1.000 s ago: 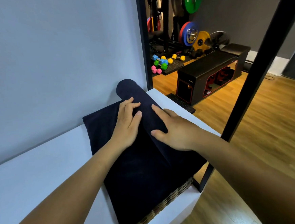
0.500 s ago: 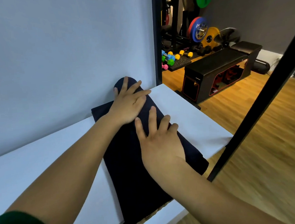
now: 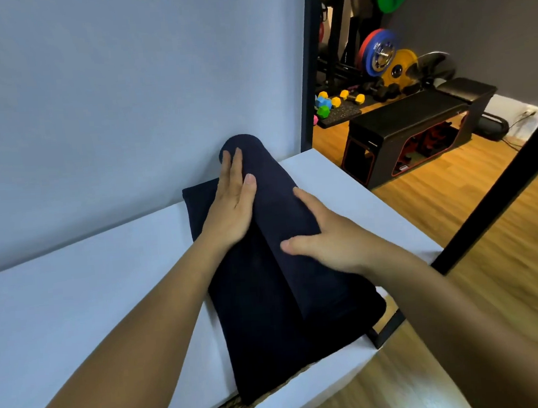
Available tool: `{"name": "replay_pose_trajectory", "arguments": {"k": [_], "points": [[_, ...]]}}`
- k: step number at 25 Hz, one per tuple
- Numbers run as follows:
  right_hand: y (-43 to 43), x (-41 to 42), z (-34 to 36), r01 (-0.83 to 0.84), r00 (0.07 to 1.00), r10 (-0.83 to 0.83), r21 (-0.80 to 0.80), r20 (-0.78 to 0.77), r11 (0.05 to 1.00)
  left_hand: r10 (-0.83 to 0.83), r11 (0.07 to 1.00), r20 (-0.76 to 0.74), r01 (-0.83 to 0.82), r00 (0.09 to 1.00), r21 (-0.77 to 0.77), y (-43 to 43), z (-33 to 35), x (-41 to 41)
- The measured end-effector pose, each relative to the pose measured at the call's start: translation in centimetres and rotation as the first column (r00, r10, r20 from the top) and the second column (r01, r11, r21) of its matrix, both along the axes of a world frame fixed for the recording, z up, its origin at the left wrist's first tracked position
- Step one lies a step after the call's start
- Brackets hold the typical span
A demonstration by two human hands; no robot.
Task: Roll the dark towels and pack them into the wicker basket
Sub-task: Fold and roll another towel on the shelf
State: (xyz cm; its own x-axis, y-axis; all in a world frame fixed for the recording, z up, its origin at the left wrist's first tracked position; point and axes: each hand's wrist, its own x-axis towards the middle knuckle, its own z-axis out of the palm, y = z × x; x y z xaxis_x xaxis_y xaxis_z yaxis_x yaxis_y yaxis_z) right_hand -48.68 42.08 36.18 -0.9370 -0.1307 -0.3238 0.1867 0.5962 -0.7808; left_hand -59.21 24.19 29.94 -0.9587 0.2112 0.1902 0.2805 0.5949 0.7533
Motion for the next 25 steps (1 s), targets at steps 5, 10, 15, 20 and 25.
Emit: {"name": "replay_pose_trajectory", "arguments": {"k": [5, 10, 15, 20, 25], "points": [[-1.4, -0.1, 0.1, -0.006, 0.997, 0.029, 0.3, -0.072, 0.954, -0.011, 0.999, -0.111, 0.008, 0.994, -0.033, -0.1, 0.2, 0.2], [-5.9, 1.4, 0.2, -0.06, 0.984, 0.151, 0.634, -0.09, 0.771, 0.008, 0.998, -0.122, 0.001, 0.993, 0.066, -0.9, 0.8, -0.4], [-10.8, 2.5, -0.3, -0.096, 0.966, 0.255, 0.842, -0.051, 0.53, 0.111, 0.957, 0.271, -0.03, 0.956, -0.287, 2.2, 7.0, -1.4], [-9.1, 4.1, 0.8, -0.211, 0.872, 0.46, 0.718, -0.169, 0.663, 0.064, 0.998, 0.196, -0.058, 0.979, -0.037, -0.5, 4.8, -1.1], [-5.7, 4.0, 0.6, -0.349, 0.869, 0.432, 0.322, -0.24, 0.88, 0.062, 0.992, 0.143, -0.077, 0.988, 0.102, -2.1, 4.0, -0.4]]}}
